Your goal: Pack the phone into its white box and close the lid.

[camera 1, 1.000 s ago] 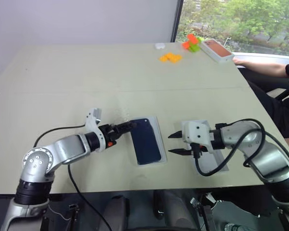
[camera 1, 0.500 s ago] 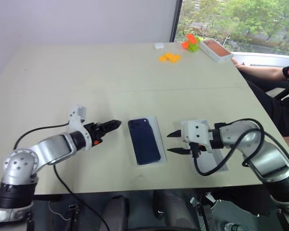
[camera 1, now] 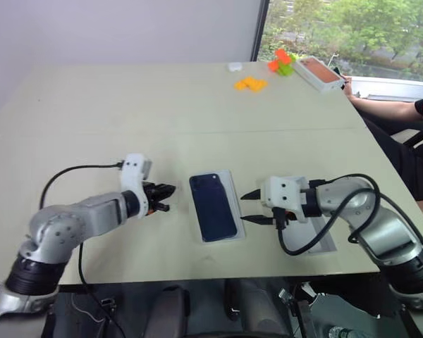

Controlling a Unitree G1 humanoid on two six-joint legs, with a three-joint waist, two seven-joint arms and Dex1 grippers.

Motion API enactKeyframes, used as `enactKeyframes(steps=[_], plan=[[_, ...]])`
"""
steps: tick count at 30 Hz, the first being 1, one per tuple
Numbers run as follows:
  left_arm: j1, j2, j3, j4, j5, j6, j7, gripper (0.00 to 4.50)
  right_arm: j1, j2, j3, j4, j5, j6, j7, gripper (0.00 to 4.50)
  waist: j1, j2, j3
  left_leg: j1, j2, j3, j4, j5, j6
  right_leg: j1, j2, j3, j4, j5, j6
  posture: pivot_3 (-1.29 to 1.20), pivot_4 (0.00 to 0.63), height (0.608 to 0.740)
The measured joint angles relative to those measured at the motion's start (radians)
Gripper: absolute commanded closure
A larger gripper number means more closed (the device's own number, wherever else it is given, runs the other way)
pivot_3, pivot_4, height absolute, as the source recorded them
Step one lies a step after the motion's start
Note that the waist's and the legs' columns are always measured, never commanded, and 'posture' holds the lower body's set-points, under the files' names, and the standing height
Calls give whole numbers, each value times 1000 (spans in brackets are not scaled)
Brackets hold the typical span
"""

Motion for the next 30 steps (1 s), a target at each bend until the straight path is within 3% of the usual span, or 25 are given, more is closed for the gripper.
enactKeyframes(steps=[14, 20, 26, 30], plan=[[-67, -191, -21, 11, 172, 114, -23, 3826, 1, 3, 0, -1, 0, 1, -21, 2161, 4, 0, 0, 0, 0, 0, 0, 0, 0, 0, 1, -1, 0, 2, 2, 0, 150, 740], [-63, -199, 9, 2, 179, 160, -50, 3826, 2, 4, 0, -1, 1, 2, -25, 2161, 3, 0, 0, 0, 0, 0, 0, 0, 0, 0, 0, -1, 0, 1, 3, 0, 150, 740], [-8, -172, 136, -28, 173, 176, -87, 3826, -1, 6, -1, -1, 4, 6, -28, 2161, 0, 0, 0, 0, 1, -1, 0, 0, 0, 0, 1, -1, 1, 1, 3, 0, 150, 740], [31, -142, 239, -26, 176, 173, -102, 3826, -44, 64, -6, -1, 31, 62, -56, 2161, 0, 0, 0, 1, 2, -1, 0, 0, 0, 0, 2, -1, 2, 0, 2, 0, 150, 740]])
